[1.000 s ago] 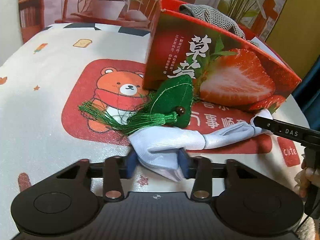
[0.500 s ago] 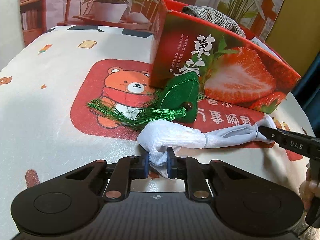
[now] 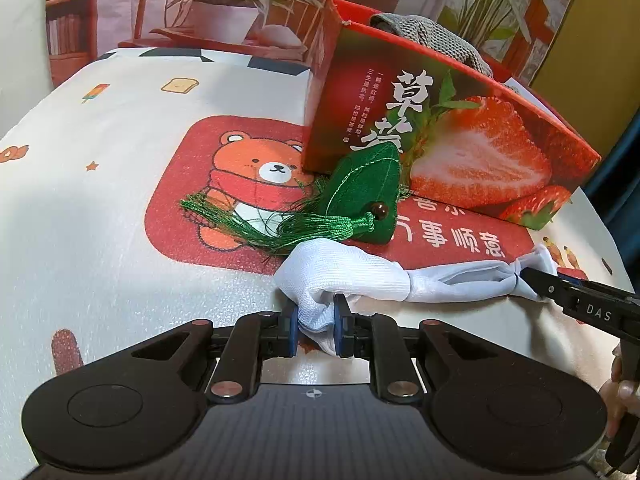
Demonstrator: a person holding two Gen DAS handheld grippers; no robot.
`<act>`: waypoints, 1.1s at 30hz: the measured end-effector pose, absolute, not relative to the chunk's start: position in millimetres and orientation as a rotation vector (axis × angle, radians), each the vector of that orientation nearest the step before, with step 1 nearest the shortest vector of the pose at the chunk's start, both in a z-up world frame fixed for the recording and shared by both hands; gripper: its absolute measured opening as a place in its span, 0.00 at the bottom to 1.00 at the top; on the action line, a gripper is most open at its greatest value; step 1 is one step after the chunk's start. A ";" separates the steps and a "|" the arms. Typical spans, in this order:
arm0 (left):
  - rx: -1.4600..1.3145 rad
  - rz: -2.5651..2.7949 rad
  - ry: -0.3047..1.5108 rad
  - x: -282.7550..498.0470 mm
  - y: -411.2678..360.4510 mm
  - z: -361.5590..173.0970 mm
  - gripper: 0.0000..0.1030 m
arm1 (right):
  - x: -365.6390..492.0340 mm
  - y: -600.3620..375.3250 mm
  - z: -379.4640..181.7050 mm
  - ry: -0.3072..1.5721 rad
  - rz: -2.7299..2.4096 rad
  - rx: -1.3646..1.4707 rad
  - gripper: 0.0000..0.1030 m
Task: Organize soft objects
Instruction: 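Close both grippers on the white sock, then lift the white sock and carry it over the red box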
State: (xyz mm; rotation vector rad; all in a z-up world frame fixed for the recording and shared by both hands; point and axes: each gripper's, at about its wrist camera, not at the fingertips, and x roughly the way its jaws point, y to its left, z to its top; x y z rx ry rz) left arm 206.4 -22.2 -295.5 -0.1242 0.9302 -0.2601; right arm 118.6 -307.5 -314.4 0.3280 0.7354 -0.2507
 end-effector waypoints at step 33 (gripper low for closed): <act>-0.009 -0.368 0.483 254.1 -66.1 -131.8 0.11 | 163.3 -335.5 -165.7 0.500 -0.175 0.233 0.19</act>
